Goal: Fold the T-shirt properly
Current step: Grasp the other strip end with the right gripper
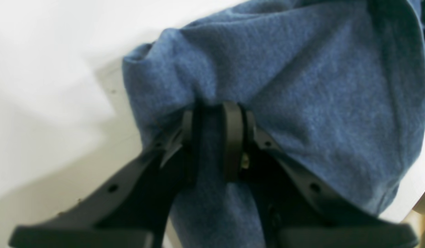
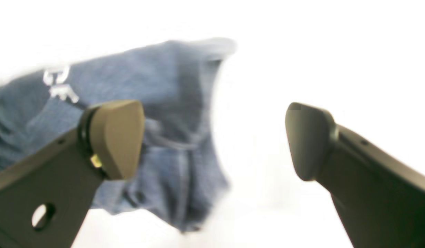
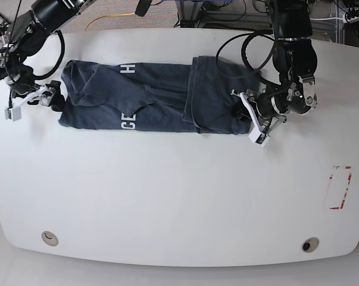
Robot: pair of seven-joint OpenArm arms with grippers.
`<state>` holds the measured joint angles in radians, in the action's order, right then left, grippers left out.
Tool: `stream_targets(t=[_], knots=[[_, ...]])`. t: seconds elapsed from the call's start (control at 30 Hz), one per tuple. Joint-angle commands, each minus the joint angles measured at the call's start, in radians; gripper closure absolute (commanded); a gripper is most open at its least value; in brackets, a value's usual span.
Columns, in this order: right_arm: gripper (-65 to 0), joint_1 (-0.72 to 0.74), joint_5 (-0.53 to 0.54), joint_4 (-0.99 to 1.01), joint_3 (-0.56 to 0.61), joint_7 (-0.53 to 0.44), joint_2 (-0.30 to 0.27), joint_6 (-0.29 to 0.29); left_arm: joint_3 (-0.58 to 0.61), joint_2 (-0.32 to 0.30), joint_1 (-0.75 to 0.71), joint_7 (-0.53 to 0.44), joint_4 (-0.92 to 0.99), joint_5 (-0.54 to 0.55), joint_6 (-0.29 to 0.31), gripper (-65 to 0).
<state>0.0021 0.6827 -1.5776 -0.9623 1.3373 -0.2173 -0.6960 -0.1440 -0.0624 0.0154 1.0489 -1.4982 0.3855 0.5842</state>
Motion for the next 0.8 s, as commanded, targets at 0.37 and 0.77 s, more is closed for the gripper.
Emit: stream_targets(t=[0.37,0.77], knots=[[-62.0,-0.009,0.125,0.214,0.032,-0.014,-0.074,-0.002,-0.003,-0.034,0.004,0.029,0.018,-0.039,-0.003,-9.2],[-62.0,-0.046,0.18,0.151,0.118,0.008,0.08,-0.002,-0.003,-0.035,0.005,0.031,0.017,-0.038,-0.003,-9.2]])
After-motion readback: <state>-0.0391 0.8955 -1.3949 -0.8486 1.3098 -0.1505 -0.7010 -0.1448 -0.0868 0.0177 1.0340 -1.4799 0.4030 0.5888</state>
